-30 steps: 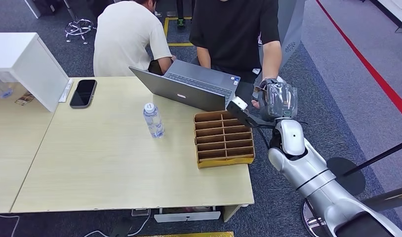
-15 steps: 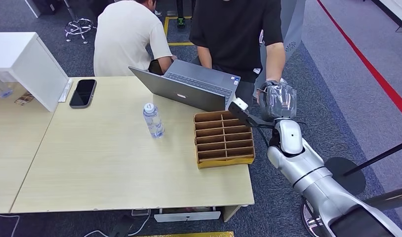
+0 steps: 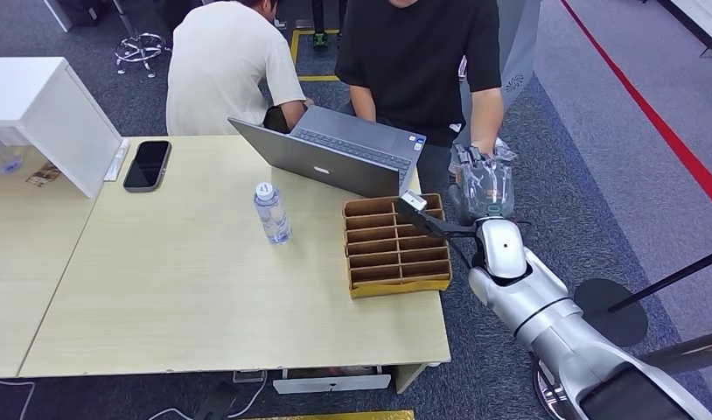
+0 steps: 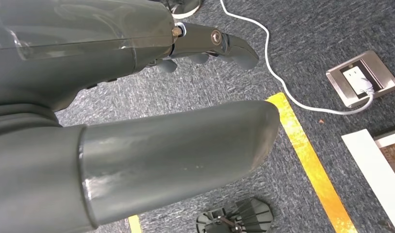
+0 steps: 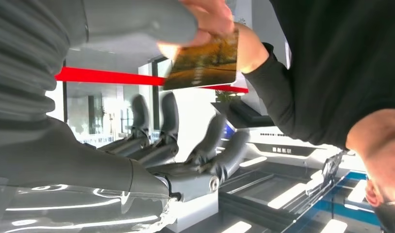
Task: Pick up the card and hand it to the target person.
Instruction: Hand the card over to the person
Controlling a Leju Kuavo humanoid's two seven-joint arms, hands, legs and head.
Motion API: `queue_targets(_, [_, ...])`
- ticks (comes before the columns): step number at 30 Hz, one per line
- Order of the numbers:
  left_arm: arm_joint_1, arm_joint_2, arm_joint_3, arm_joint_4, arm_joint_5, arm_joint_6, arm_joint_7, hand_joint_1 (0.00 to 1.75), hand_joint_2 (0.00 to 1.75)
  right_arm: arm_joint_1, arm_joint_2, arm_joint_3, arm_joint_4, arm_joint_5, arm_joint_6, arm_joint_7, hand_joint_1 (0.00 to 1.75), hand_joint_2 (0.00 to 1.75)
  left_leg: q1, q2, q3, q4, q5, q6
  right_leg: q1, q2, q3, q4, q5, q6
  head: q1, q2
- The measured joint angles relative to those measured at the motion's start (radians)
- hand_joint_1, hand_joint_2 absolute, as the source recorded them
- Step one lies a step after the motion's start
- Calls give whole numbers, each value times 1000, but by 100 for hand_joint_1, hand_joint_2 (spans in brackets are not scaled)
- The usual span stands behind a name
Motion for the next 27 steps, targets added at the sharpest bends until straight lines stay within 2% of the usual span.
queue_targets(10, [1,0,0,0,4,3,1,0,0,12,3,11,-5,-22,9,28,0,175,0,0,0,0,0,0,0,0,0,0,0,0,0,0])
queue_targets(18, [2,0,0,0,7,5,-2,0,0,36,4,10,-51,-41,-39,36,0,175,0,0,0,0,0,0,0,0,0,0,0,0,0,0])
queue_targets(21, [4,0,0,0,12,7,-6,0,0,73,15,-19,-86,-92,-97,-60,0,175,0,0,0,0,0,0,0,0,0,0,0,0,0,0])
queue_targets(23, [7,0,0,0,17,8,-12,0,0,121,43,-78,-128,-116,-114,-189,0,175,0,0,0,0,0,0,0,0,0,0,0,0,0,0])
queue_targets(27, [11,0,0,0,24,11,-20,0,0,207,135,-238,-204,-185,-119,-434,0,175,0,-1,0,0,0,0,1,0,0,0,0,0,0,0])
